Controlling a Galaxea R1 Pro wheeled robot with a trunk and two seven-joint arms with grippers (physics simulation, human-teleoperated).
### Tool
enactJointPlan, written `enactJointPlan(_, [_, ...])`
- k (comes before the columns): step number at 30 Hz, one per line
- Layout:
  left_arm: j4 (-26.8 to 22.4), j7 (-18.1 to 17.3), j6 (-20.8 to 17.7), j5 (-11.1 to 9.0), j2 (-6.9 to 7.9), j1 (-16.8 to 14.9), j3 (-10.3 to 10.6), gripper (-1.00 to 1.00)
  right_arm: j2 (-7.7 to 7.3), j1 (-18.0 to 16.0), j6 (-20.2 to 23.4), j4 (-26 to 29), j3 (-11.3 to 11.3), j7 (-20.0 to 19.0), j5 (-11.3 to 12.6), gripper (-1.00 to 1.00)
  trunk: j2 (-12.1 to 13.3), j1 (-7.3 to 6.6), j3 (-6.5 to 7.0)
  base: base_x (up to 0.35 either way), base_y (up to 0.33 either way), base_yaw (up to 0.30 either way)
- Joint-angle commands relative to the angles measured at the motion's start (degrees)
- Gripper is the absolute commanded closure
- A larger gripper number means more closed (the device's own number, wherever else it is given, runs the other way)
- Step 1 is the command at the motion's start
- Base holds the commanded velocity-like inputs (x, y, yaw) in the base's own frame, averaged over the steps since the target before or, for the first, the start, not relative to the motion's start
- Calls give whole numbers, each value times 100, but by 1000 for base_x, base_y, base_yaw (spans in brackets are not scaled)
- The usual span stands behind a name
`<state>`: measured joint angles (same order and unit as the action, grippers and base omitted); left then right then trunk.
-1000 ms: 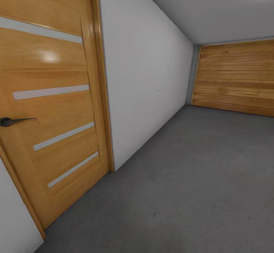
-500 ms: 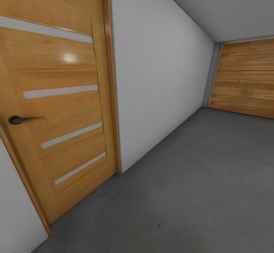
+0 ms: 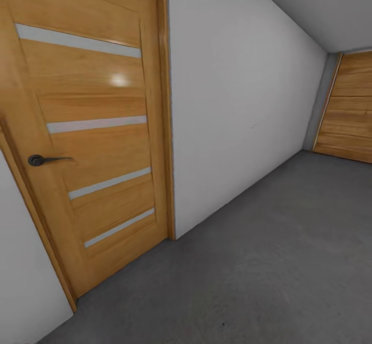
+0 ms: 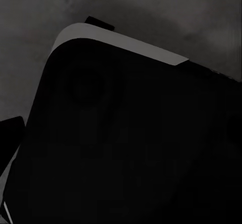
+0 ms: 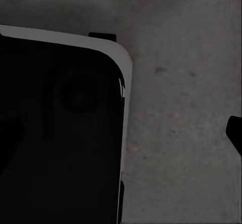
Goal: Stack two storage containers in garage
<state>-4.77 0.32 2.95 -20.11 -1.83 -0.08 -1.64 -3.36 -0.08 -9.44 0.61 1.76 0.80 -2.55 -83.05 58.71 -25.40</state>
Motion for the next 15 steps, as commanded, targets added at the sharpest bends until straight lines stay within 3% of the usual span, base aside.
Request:
enactJointPlan(1, [-2,3,13,-19,-2,-1,-15,-100,-21,-1,-11,5,16,8,-27,-100,-3,2,-5,187,-222,268])
enactJointPlan(7, [-5,3,13,-19,-2,-1,-15,-100,-71,-1,-13,31,10,15,-27,-100,-3,2,-5,186,-190,268])
enactJointPlan(15, [-6,3,16,-19,6,-1,-14,-100,-94,-1,-10,36,16,12,-34,-100,-3,2,-5,48,-36,268])
